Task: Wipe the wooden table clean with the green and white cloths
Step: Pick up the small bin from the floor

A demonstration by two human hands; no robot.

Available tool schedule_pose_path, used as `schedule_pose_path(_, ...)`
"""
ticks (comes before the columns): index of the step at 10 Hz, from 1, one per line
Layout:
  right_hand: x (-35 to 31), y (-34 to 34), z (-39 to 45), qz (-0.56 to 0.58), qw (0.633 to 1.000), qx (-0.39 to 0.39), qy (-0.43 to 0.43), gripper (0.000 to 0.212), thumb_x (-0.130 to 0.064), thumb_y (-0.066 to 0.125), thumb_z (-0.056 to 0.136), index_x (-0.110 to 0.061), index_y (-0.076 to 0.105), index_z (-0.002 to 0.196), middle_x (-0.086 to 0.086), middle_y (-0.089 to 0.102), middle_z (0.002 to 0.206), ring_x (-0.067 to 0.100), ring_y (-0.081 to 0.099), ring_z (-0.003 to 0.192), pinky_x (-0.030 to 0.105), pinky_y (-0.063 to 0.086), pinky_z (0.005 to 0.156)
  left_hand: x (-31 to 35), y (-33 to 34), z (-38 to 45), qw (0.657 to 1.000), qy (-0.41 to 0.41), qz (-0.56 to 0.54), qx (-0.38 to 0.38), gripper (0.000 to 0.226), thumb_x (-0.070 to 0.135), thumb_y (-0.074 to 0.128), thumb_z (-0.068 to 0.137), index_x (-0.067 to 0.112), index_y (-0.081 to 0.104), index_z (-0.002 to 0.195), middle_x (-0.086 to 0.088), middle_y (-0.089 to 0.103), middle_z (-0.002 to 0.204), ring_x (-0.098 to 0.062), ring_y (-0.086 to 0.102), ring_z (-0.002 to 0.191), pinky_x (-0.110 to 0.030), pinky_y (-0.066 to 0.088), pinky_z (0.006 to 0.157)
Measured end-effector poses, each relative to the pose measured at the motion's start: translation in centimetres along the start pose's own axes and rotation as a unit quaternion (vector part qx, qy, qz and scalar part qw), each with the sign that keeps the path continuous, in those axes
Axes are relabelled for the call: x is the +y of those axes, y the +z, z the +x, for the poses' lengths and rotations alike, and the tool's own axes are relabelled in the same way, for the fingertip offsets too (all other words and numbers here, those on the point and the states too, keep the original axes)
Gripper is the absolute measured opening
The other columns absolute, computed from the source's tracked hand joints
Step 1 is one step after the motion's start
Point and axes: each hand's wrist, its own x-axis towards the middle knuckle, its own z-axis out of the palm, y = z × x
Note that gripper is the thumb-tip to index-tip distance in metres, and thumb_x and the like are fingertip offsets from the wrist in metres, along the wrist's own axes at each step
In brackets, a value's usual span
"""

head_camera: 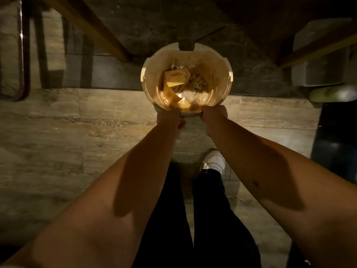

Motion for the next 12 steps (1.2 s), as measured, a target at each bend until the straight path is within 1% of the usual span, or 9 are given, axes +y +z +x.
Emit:
schedule_pose_path(1,-1.1,0.0,-1.2,0.025,1.000,0.010,0.007,0.026,-0.014,0.067,0.087,-0.006,0.061,0.111,0.011,0.066,0.100,0.026,0.066,0.088,0.037,0.055,0.078,0.5,-0.1,-0.9,0.999,0.011,-0.016,-0.026,0.037,0.002,0.056,0.093,0.008,0.059,0.129,-0.009,0.059,0.089,-0.011,0.047,0.052,-0.029,0.048,0.056)
schedule_pose_path(3,-2.5,-1.0,-5.8,0.080,0.995,0.024,0.052,0.036,-0.016,0.064,0.087,-0.006,0.060,0.120,0.011,0.066,0.101,0.024,0.065,0.082,0.038,0.057,0.076,2.3,-0.5,-5.6,0.997,0.037,-0.064,0.018,0.042,-0.002,0.052,0.092,0.004,0.051,0.133,-0.021,0.060,0.121,-0.027,0.063,0.093,-0.031,0.054,0.055)
schedule_pose_path(4,-2.7,-1.8,-9.6,0.096,0.993,-0.023,0.057,0.032,-0.012,0.062,0.088,-0.002,0.060,0.119,0.019,0.066,0.116,0.020,0.062,0.075,0.033,0.054,0.066,2.3,-1.4,-9.7,0.995,0.065,-0.056,0.048,0.020,0.003,0.062,0.090,0.002,0.057,0.110,-0.019,0.062,0.103,-0.022,0.062,0.075,-0.028,0.051,0.051)
schedule_pose_path(5,-3.2,-3.1,-14.8,0.070,0.994,0.022,0.075,0.019,-0.021,0.066,0.075,-0.010,0.062,0.091,0.015,0.069,0.099,0.030,0.067,0.082,0.045,0.059,0.079,1.5,-2.5,-14.9,0.990,0.081,-0.113,0.030,0.017,0.009,0.074,0.088,0.003,0.063,0.099,-0.017,0.064,0.088,-0.024,0.062,0.063,-0.029,0.049,0.052)
schedule_pose_path(7,-4.8,-7.6,-26.3,0.074,0.997,0.016,0.018,0.023,-0.030,0.073,0.080,-0.020,0.053,0.075,0.005,0.064,0.079,0.030,0.067,0.079,0.043,0.058,0.074,-0.1,-4.6,-26.0,0.983,0.064,-0.170,0.040,0.042,0.007,0.072,0.089,-0.006,0.058,0.127,-0.030,0.067,0.116,-0.032,0.067,0.079,-0.026,0.053,0.045)
schedule_pose_path(8,-5.2,-10.4,-31.8,0.105,0.994,-0.002,-0.013,0.014,-0.023,0.074,0.083,-0.017,0.062,0.086,0.010,0.068,0.093,0.031,0.067,0.087,0.044,0.058,0.078,0.2,-5.4,-31.6,0.981,0.077,-0.174,0.048,0.040,0.010,0.073,0.088,-0.002,0.061,0.124,-0.025,0.070,0.107,-0.033,0.070,0.081,-0.025,0.052,0.044)
schedule_pose_path(9,-6.5,-13.0,-36.6,0.159,0.987,-0.002,-0.015,0.014,-0.012,0.070,0.088,-0.012,0.066,0.101,0.011,0.071,0.095,0.023,0.070,0.072,0.032,0.059,0.058,1.0,-5.6,-36.7,0.987,0.079,-0.130,0.047,0.047,0.030,0.080,0.083,0.002,0.065,0.118,-0.016,0.073,0.101,-0.021,0.066,0.063,-0.023,0.047,0.039)
schedule_pose_path(10,-7.7,-15.3,-40.0,0.190,0.981,-0.020,-0.034,0.011,-0.004,0.064,0.092,-0.014,0.061,0.091,0.012,0.068,0.085,0.015,0.063,0.045,0.022,0.045,0.037,1.5,-5.6,-40.3,0.988,0.081,-0.127,0.034,0.040,0.020,0.077,0.086,-0.001,0.066,0.118,-0.022,0.072,0.110,-0.029,0.071,0.074,-0.024,0.047,0.036)
schedule_pose_path(12,-8.7,-19.9,-43.4,0.049,0.987,-0.148,-0.047,0.018,-0.031,0.060,0.098,-0.013,0.064,0.103,0.005,0.070,0.083,0.007,0.065,0.058,0.013,0.041,0.040,4.3,-6.5,-44.3,0.980,0.066,-0.187,0.019,0.039,0.009,0.069,0.089,0.010,0.058,0.127,-0.016,0.068,0.116,-0.031,0.071,0.094,-0.032,0.058,0.050)
